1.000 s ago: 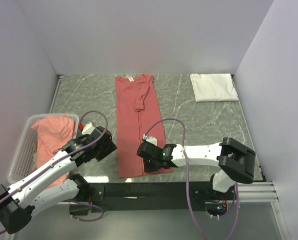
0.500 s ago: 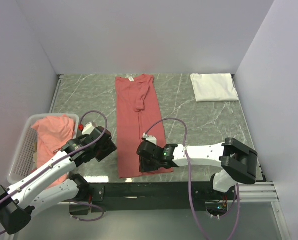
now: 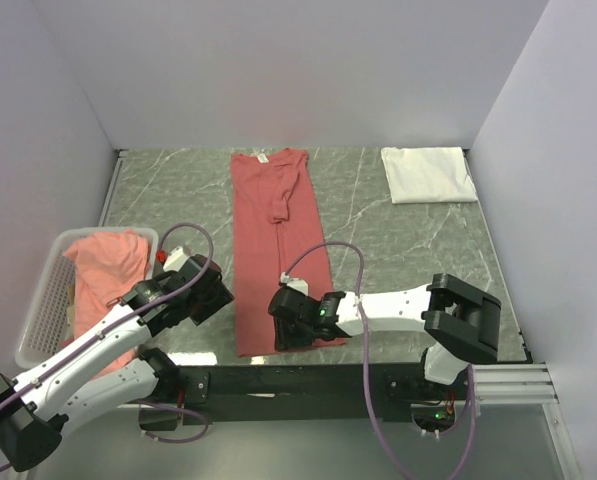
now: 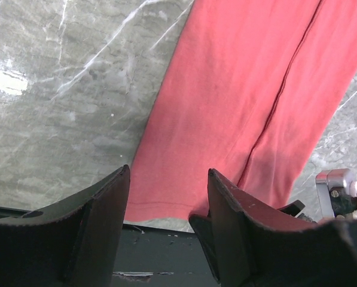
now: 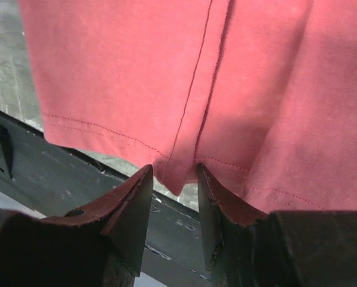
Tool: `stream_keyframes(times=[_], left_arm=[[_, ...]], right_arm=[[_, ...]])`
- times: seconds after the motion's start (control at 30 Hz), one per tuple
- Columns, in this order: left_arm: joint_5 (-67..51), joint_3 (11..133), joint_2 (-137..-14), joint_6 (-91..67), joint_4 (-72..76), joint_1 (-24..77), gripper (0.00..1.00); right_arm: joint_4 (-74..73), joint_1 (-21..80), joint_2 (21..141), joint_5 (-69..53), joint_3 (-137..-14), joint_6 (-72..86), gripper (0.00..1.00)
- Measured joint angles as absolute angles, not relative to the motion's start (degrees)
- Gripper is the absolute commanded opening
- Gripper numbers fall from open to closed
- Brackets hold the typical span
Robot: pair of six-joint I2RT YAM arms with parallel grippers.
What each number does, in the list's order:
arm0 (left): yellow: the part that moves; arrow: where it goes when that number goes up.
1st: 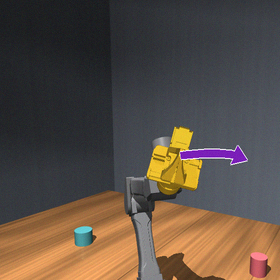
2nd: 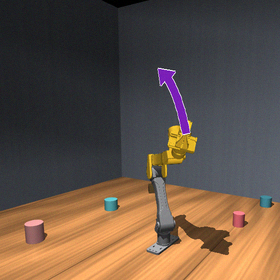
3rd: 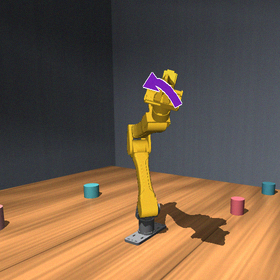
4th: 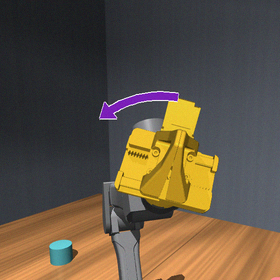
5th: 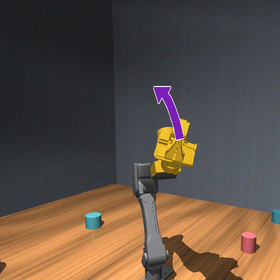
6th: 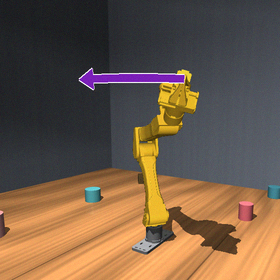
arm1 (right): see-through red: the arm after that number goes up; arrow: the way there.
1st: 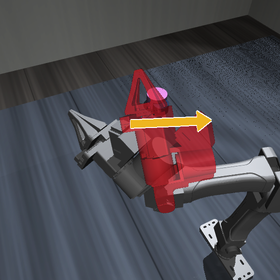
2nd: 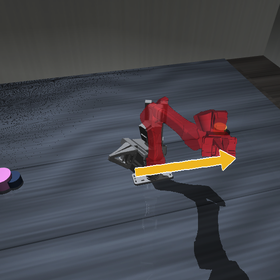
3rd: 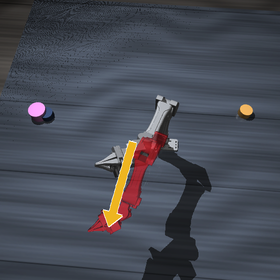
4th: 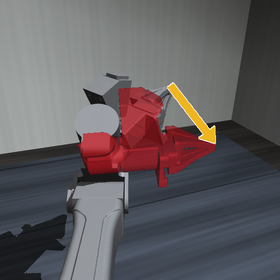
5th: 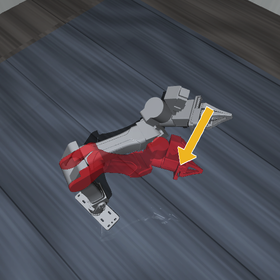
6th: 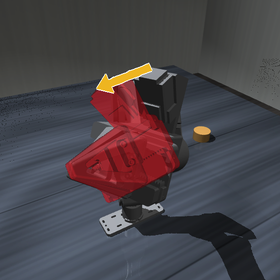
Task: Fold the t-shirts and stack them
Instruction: Fold the tshirt
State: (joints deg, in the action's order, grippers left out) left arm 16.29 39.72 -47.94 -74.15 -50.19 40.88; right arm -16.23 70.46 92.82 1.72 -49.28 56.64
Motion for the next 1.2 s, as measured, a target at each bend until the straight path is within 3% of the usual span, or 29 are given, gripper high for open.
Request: stream_keyframes(times=[0.2,0.33,0.43,1.2], left_arm=[[16.1,39.6,-47.7,-74.1,-50.2,40.9,0.6],[15.8,39.5,-47.7,-74.1,-50.2,40.9,0.61],[15.8,39.5,-47.7,-74.1,-50.2,40.9,0.6],[14.6,38.9,-47.7,-73.0,-48.6,40.8,0.6]], right_arm=[[-16.0,70.7,92.8,1.7,-49.3,57.2,0.31],[-16.4,70.7,92.8,1.7,-50.0,57.1,0.13],[-17.1,70.7,92.7,1.7,-51.4,57.1,0.08],[-27.4,73.1,83.1,9.3,-52.8,57.5,0.02]])
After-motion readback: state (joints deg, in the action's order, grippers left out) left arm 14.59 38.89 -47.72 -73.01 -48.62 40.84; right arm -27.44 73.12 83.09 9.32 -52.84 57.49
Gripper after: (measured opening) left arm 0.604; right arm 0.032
